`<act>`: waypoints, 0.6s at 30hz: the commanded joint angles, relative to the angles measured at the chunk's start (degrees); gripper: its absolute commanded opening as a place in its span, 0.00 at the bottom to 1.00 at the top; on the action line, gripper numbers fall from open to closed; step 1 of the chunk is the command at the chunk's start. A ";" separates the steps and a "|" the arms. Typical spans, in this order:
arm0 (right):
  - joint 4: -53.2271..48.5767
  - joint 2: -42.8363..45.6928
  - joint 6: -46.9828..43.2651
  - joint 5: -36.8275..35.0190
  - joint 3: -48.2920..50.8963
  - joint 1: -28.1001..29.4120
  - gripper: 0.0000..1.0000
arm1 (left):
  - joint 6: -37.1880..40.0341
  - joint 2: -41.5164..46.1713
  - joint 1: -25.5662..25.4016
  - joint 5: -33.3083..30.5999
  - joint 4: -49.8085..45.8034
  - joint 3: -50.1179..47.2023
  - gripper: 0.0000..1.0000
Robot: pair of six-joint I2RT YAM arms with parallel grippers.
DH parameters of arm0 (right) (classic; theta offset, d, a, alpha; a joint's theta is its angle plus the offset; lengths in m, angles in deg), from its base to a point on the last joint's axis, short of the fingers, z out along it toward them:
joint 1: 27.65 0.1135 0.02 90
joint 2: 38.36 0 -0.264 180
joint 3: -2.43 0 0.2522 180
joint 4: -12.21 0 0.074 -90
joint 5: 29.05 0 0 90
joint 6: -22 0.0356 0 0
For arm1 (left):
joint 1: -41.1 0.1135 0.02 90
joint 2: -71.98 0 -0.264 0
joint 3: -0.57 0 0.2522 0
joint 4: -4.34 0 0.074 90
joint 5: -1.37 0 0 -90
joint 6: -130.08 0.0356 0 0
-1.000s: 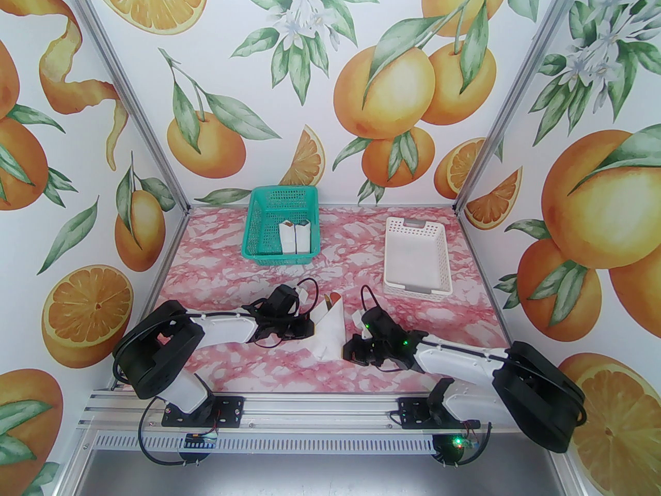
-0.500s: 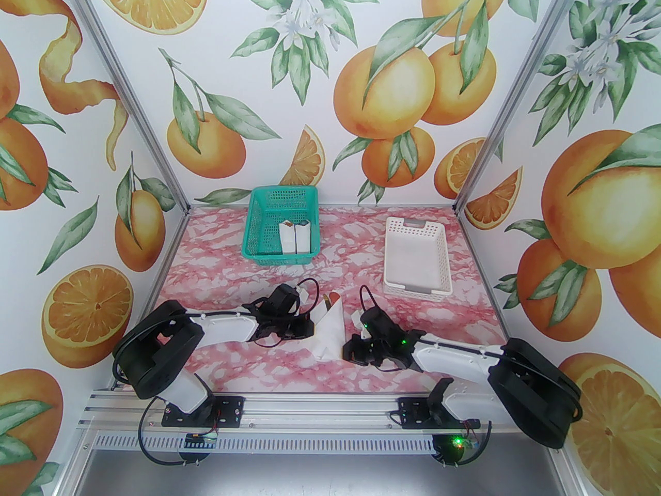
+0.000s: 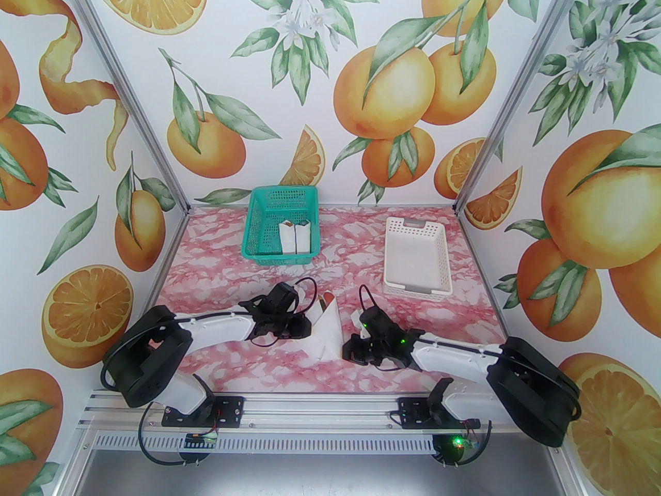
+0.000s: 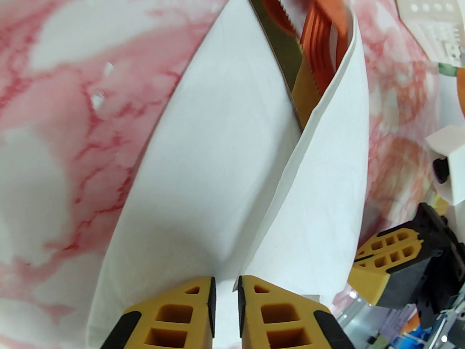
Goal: Place the utensils on the paper napkin and roll it up
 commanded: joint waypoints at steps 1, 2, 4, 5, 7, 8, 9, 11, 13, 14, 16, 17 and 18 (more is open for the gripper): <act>-2.14 -1.23 -1.04 -1.39 -1.18 0.28 0.00 | 1.29 2.31 0.69 -1.40 -2.80 1.70 0.23; -2.20 -1.39 -1.06 -1.35 -1.26 0.29 0.00 | 1.38 2.80 0.88 -1.49 -3.10 1.68 0.23; -2.30 -1.57 -1.15 -1.31 -1.44 0.23 0.00 | 1.79 3.79 1.46 -1.60 -3.92 1.71 0.26; -2.21 -1.66 -1.10 -1.26 -1.49 0.25 0.00 | 2.03 4.38 1.91 -1.64 -4.45 1.59 0.27; -2.19 -1.71 -1.15 -1.30 -1.54 0.27 0.00 | 2.47 5.53 2.76 -1.93 -5.75 1.36 0.29; -2.26 -1.70 -1.15 -1.29 -1.54 0.26 0.00 | 2.69 6.06 3.42 -2.04 -6.50 1.17 0.30; -2.22 -1.69 -1.15 -1.32 -1.53 0.25 0.00 | 2.90 6.58 3.98 -2.13 -7.03 0.97 0.32; -2.29 -1.76 -1.14 -1.30 -1.53 0.27 0.00 | 3.29 7.66 5.51 -2.37 -8.36 0.28 0.34; -2.29 -1.74 -1.15 -1.27 -1.49 0.29 0.00 | 3.72 8.44 6.77 -2.65 -9.62 -0.18 0.37; -2.29 -1.61 -1.15 -1.26 -1.44 0.27 0.00 | 4.07 8.75 7.41 -2.98 -10.34 -0.26 0.39; -2.29 -1.59 -1.15 -1.41 -1.40 0.25 0.00 | 4.75 9.03 8.06 -3.48 -11.56 -0.38 0.42; -2.29 -1.59 -1.06 -1.40 -1.36 0.25 0.00 | 5.05 8.96 8.38 -3.52 -11.79 -0.48 0.44; -2.29 -1.59 -1.06 -1.27 -1.36 0.29 0.00 | 5.16 8.75 8.70 -3.42 -11.95 -0.57 0.45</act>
